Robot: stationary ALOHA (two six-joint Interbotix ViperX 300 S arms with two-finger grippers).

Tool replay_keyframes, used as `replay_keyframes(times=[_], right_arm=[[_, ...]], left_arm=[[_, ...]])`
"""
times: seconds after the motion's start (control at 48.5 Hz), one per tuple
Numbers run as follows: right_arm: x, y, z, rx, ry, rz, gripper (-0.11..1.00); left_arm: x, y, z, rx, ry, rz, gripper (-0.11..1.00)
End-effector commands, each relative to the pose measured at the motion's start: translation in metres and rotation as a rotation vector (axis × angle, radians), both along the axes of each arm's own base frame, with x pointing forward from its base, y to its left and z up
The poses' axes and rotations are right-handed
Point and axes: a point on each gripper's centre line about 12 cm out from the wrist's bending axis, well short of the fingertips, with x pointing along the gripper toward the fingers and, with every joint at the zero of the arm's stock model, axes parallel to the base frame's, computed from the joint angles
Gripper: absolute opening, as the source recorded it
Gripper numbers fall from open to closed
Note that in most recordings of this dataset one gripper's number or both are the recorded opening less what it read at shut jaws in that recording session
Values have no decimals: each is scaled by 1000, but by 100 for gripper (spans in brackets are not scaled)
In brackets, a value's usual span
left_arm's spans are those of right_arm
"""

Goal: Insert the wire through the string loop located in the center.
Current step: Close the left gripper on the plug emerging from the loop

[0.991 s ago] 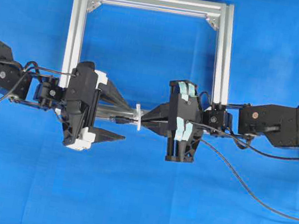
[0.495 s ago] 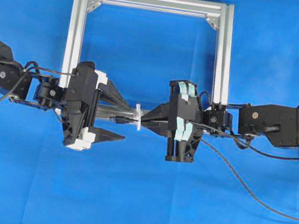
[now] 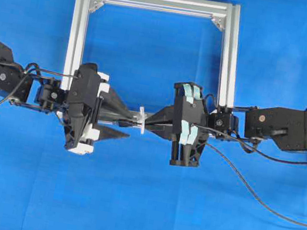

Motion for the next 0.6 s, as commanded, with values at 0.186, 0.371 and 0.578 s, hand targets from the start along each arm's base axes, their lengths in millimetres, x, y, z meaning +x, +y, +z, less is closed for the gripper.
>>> replay_keyframes(times=[0.186,0.371,0.578], right_arm=[[3,1,9,1,-31,4,-2],[3,1,9,1,-32,2,-2],[3,1,9,2,-31,3,-2]], left_arm=[[4,3,9,2,-28,8,9],[4,3,9,3,-20,7,9],[5,3,8,4,-16,6,9]])
